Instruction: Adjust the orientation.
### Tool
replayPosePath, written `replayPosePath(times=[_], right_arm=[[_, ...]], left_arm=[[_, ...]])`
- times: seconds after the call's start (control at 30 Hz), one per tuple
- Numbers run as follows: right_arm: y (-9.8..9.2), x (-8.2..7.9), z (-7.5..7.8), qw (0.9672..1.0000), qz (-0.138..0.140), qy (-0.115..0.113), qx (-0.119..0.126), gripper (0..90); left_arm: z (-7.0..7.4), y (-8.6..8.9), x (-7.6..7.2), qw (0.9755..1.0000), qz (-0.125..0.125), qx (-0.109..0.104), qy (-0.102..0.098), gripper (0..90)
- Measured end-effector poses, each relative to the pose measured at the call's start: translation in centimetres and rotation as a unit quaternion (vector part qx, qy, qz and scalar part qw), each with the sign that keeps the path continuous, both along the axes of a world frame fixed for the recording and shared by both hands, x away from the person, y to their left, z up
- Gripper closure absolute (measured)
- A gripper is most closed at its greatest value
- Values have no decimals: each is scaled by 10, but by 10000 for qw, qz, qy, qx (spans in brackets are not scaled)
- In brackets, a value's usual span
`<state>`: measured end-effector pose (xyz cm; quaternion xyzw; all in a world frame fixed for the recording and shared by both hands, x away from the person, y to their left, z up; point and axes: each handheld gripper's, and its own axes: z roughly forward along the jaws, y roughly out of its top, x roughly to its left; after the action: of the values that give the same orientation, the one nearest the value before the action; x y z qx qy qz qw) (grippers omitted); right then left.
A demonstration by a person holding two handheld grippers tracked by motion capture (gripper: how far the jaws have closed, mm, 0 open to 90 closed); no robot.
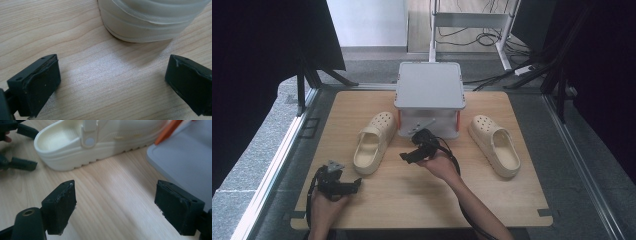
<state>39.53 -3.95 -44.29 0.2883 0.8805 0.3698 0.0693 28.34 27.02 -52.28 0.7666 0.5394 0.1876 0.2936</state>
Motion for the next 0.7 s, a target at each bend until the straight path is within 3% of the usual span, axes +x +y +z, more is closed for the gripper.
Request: replayPosePath(times=[0.23, 0.27, 0.47, 0.7], right_arm=[[30, 13, -1, 10000, 15, -74, -17, 227], [42, 20, 0, 9999, 68, -92, 29, 249], [72, 29, 4, 9999, 76, -147, 12, 272], [82, 37, 3, 9988, -244, -392, -165, 336]], left_arm=[[0, 0, 0, 10000, -3, -20, -11, 0], [0, 0, 0, 10000, -16, -26, -10, 0], [0, 0, 0, 10000, -24, -21, -13, 0], [0, 0, 0, 10000, -54, -2, -1, 0]])
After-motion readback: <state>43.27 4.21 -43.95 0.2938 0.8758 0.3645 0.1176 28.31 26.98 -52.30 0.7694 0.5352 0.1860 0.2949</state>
